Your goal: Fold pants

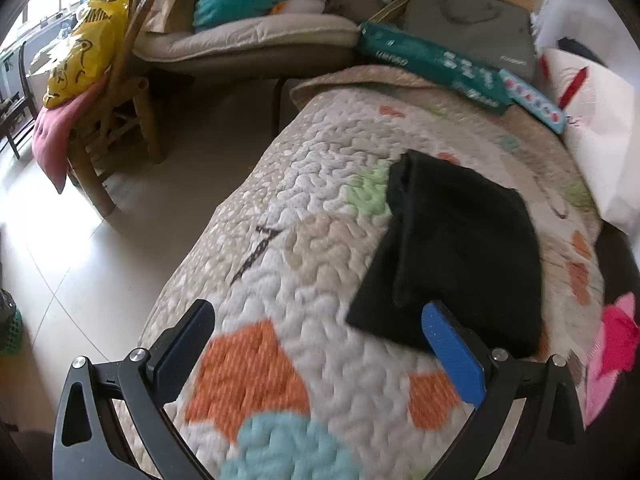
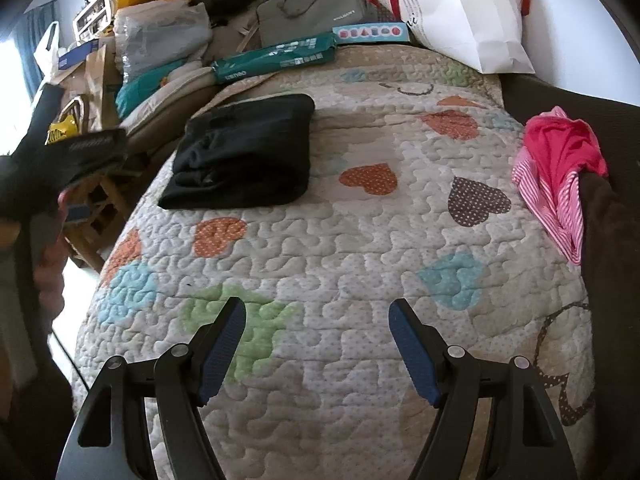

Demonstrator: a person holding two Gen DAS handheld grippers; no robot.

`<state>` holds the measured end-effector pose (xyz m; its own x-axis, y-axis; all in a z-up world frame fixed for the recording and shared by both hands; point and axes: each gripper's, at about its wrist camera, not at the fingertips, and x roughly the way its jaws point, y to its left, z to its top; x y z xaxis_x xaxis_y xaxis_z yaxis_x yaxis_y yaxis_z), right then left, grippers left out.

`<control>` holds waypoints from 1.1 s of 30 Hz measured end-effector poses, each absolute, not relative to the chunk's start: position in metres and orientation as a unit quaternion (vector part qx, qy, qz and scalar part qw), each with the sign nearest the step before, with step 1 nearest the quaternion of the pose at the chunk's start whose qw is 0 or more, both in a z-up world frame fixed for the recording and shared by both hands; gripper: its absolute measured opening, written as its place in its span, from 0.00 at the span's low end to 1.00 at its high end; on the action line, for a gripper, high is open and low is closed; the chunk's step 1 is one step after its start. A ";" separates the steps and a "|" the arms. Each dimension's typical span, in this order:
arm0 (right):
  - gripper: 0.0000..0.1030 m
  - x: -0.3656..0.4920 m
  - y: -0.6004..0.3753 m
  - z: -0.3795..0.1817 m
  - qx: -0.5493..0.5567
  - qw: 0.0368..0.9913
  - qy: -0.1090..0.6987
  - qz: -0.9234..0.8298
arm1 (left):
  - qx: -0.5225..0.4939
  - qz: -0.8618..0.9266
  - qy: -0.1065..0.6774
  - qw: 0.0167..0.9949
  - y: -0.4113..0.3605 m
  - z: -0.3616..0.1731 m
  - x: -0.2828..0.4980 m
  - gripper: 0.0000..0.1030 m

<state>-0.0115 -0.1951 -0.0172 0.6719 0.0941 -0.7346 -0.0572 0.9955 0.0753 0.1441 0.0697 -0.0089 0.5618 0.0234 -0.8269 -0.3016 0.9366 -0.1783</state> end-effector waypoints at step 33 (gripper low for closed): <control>0.79 0.140 -0.176 0.011 0.014 0.905 0.426 0.015 | -0.091 0.061 0.453 0.885 0.071 -0.032 0.113 1.00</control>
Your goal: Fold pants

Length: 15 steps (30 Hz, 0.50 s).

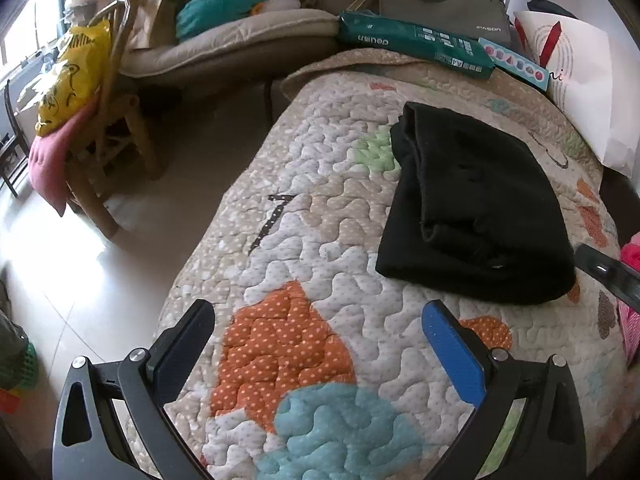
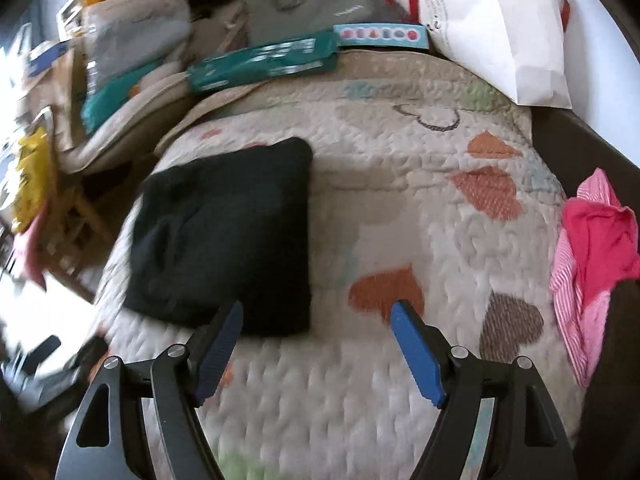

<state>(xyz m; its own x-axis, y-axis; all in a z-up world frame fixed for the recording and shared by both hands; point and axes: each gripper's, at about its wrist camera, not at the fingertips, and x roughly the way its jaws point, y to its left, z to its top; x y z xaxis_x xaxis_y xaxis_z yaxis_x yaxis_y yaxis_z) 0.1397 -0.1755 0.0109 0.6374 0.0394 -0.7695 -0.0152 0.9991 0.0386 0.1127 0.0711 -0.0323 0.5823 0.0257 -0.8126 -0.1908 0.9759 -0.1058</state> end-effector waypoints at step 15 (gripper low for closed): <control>0.81 0.108 -0.200 -0.001 0.070 0.869 0.489 0.019 | -0.109 0.041 0.457 0.882 0.068 -0.033 0.108 1.00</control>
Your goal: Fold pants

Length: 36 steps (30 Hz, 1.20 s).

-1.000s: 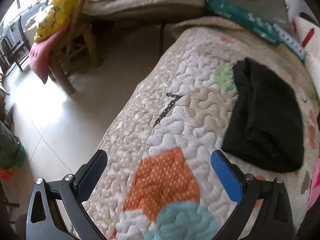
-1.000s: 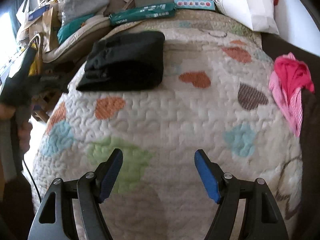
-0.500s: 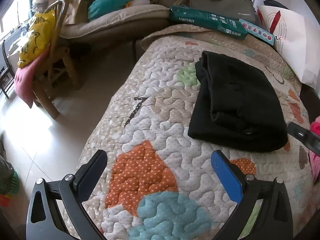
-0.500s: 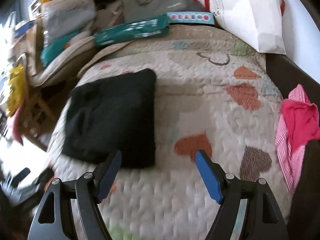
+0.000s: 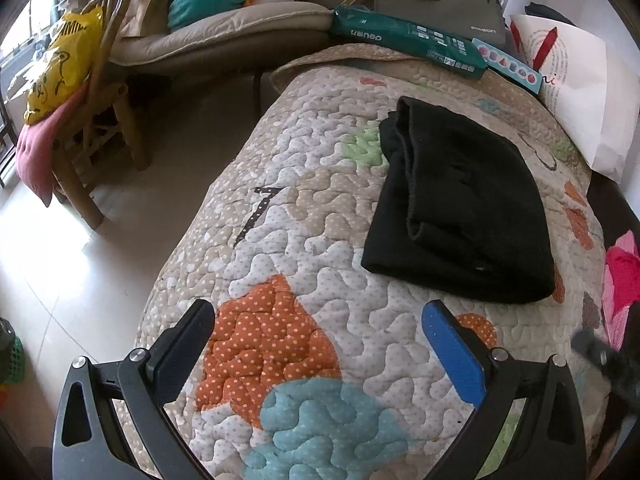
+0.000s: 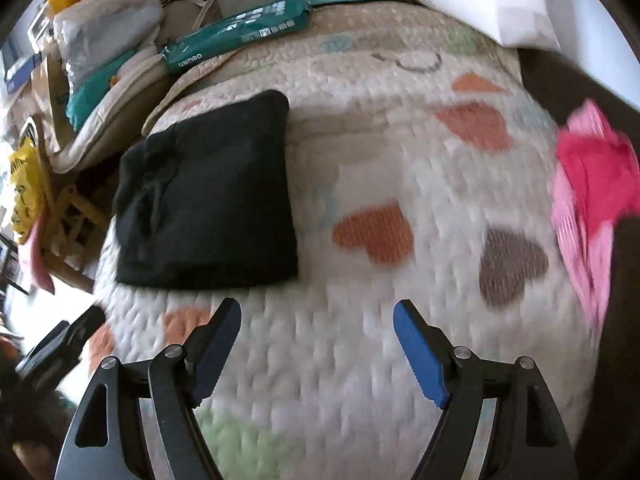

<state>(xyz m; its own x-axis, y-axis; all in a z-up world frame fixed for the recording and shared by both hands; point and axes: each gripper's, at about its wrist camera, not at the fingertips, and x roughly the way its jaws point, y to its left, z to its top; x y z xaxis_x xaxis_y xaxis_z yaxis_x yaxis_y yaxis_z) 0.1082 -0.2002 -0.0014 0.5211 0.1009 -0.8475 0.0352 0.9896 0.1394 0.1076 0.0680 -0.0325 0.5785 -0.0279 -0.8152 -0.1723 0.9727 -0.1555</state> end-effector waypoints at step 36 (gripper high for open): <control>0.82 0.065 -0.171 -0.031 0.002 0.903 0.429 0.027 | -0.059 0.012 0.470 0.881 0.036 -0.035 0.099 1.00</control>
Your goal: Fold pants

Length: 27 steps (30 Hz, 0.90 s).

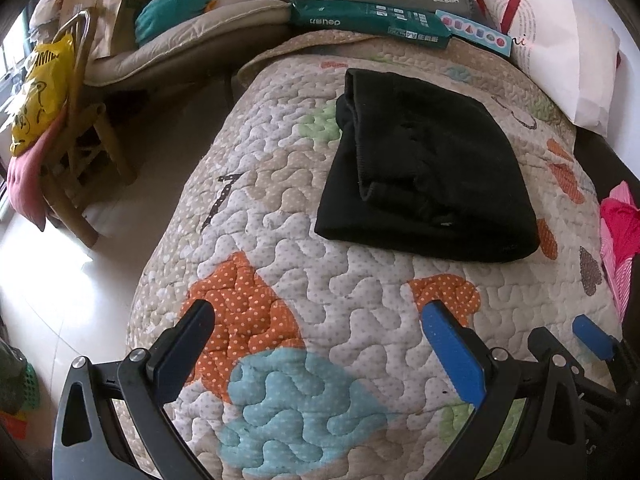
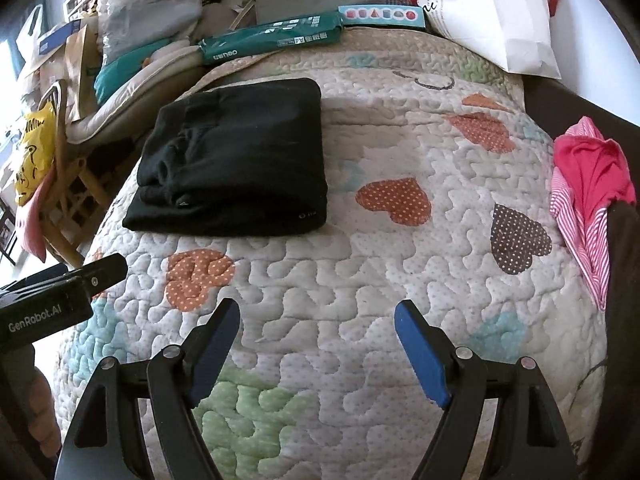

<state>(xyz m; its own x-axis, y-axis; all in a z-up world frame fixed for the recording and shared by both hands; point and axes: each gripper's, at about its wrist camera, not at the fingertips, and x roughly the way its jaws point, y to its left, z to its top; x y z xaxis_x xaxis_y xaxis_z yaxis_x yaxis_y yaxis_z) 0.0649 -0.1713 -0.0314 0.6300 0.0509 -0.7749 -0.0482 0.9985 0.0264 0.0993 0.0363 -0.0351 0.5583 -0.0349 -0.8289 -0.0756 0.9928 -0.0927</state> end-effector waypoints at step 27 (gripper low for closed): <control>0.82 0.065 -0.168 -0.037 -0.005 0.900 0.434 0.032 | -0.061 0.011 0.479 0.875 0.034 -0.039 0.100 1.00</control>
<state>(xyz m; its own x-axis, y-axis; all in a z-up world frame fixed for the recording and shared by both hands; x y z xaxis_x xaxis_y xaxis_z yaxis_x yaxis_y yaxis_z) 0.0652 -0.1677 -0.0372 0.6212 0.0539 -0.7818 -0.0625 0.9979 0.0192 0.1002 0.0337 -0.0393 0.5400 -0.0389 -0.8408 -0.0771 0.9924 -0.0955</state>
